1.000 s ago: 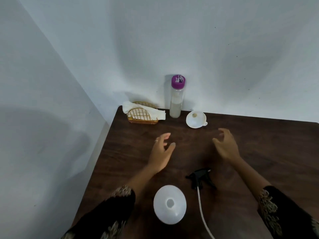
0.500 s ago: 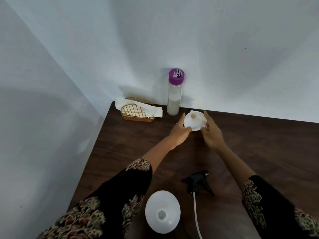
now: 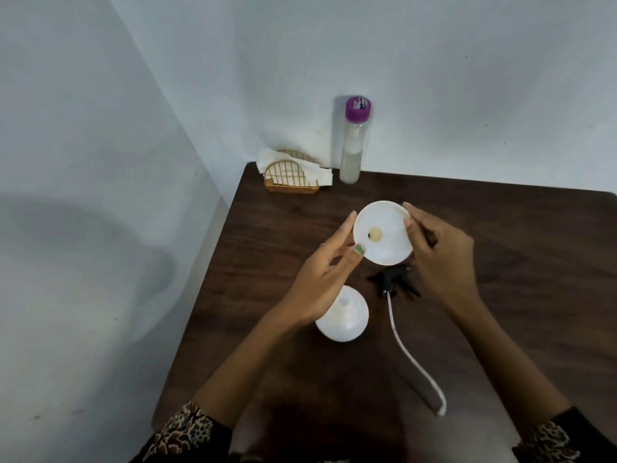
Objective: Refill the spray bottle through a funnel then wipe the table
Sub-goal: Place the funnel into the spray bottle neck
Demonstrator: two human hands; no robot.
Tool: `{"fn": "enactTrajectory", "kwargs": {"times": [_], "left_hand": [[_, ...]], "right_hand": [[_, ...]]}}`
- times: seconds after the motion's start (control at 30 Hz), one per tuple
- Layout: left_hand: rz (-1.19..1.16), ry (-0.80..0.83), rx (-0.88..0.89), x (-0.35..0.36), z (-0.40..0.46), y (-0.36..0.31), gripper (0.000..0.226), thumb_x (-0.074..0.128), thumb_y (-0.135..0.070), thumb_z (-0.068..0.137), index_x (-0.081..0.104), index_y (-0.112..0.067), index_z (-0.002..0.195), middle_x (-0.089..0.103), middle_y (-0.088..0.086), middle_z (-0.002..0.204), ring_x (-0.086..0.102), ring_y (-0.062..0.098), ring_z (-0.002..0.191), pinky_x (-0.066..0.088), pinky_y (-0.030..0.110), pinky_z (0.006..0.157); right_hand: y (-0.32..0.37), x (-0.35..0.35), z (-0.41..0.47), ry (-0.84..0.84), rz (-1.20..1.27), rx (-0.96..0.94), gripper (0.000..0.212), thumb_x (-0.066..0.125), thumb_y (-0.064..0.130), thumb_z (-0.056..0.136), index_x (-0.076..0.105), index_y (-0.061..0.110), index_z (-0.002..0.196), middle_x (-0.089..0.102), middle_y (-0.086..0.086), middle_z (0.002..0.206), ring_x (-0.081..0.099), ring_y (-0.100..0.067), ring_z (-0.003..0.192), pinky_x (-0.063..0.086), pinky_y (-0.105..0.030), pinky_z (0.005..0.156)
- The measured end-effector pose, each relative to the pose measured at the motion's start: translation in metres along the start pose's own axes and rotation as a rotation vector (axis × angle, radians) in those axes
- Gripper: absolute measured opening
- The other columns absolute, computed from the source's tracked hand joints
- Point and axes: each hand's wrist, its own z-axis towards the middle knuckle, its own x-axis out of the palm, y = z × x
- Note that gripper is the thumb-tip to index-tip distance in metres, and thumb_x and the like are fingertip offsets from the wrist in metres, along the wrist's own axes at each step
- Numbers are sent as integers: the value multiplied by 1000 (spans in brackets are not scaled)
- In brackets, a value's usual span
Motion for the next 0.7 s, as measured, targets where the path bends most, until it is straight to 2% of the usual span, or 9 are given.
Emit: {"fn": "enactTrajectory", "kwargs": {"times": [0.13,0.27,0.43,0.57,0.63,0.7], "left_hand": [[17,-59,-8,5,-35,27,48,53,-40,92,37,-43,137,48,-15,136,46,-2,124,40,22,101],[125,-75,-51,14,-52,57,54,65,-37,85,40,-44,133,47,-21,137,42,1,126,36,27,105],[170,-215,-38,22,-48,70,47,61,-45,81,54,-32,126,54,-16,128,50,6,116,45,35,101],[194,-290,-29,25,-45,76,37,65,-39,84,62,-25,118,62,-12,120,56,8,108,50,33,94],[222,-313,-27,25,-44,80,39,65,-41,83,64,-22,117,64,-5,122,59,12,108,51,31,91],[245,-330,-23,24,-43,84,38,64,-39,85,65,-18,117,65,-2,121,60,14,108,52,31,91]], "right_hand": [[19,-15,-24,-33,-6,34,27,55,13,93,65,9,118,59,13,109,52,8,105,38,5,82],[28,-23,-43,-4,-28,44,26,56,11,91,67,9,115,60,13,105,59,2,97,41,4,77],[31,-18,-55,72,-28,75,26,56,10,91,67,10,115,65,8,104,60,-2,94,45,2,67],[32,-9,-60,110,-22,74,28,56,10,91,65,10,117,69,-1,110,60,-5,88,47,0,57],[33,-4,-62,101,-40,69,28,56,9,91,65,8,117,69,-5,111,59,-5,86,43,3,59],[35,-1,-63,94,-53,75,28,56,8,91,64,6,117,69,-7,113,56,-3,92,39,7,63]]}}
